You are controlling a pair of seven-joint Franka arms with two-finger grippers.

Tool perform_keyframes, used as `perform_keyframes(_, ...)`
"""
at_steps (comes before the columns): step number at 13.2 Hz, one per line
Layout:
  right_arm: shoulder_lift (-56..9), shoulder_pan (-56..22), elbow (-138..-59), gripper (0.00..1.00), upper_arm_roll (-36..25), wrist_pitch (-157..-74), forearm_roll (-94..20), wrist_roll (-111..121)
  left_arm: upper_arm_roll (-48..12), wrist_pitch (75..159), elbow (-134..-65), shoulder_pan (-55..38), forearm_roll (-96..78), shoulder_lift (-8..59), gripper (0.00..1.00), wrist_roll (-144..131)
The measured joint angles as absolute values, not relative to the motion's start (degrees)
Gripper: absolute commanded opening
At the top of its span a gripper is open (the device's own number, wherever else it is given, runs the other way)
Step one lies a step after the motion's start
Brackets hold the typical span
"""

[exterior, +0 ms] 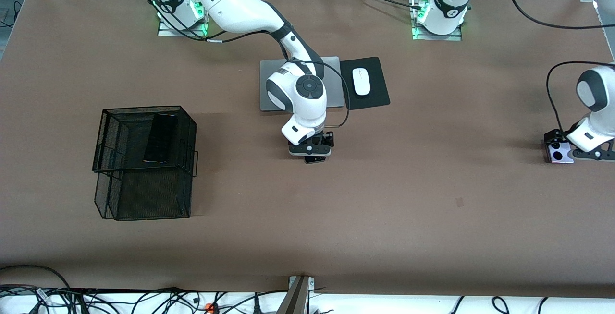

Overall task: Place phones with both arms
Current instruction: 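Grasp the flip phone with the right gripper while the left gripper grasps the white phone, then lower the flip phone into the basket while the left gripper carries the white phone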

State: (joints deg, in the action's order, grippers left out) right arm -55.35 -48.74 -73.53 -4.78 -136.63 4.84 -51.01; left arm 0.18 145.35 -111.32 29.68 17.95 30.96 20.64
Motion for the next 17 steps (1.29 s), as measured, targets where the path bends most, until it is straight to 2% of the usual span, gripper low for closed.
perform_keyframes(5, -55.4, -48.8, -73.5, 1.00, -4.7, -136.7, 4.8, -51.0, 0.0, 145.3, -105.9, 31.0, 10.8, 35.4, 1.00, 25.4)
perform_keyframes(11, -55.5, -49.0, -73.5, 1.00, -3.9, -136.7, 4.8, -50.8, 0.0, 145.3, -103.2, 32.6, 7.9, 39.4, 1.00, 28.6)
perform_keyframes(12, -55.6, -49.0, -73.5, 1.00, -3.9, -136.7, 4.8, -50.8, -0.1, 145.3, -103.0, 32.6, 7.9, 39.7, 0.94, 28.6)
perform_keyframes(13, -55.8, -49.0, -73.5, 1.00, -3.9, -136.7, 4.9, -50.8, -0.1, 145.3, -103.0, 32.6, 7.9, 39.8, 0.75, 28.6)
perform_keyframes(14, -56.0, -49.0, -73.5, 0.99, -3.9, -136.7, 4.9, -50.8, -0.2, 145.3, -102.9, 32.6, 7.9, 39.8, 0.62, 28.6)
perform_keyframes(15, -56.1, -49.0, -73.5, 0.79, -3.9, -136.7, 4.9, -50.8, -0.2, 145.2, -102.9, 32.6, 7.8, 39.8, 0.56, 28.6)
perform_keyframes(16, -56.1, -49.0, -73.5, 0.49, -3.9, -136.7, 4.9, -50.8, -0.3, 145.0, -102.8, 32.6, 7.8, 39.7, 0.54, 28.7)
perform_keyframes(17, -56.0, -49.0, -73.5, 0.27, -3.9, -136.7, 5.0, -50.8, -0.3, 145.0, -102.7, 32.6, 7.8, 39.7, 0.50, 28.7)
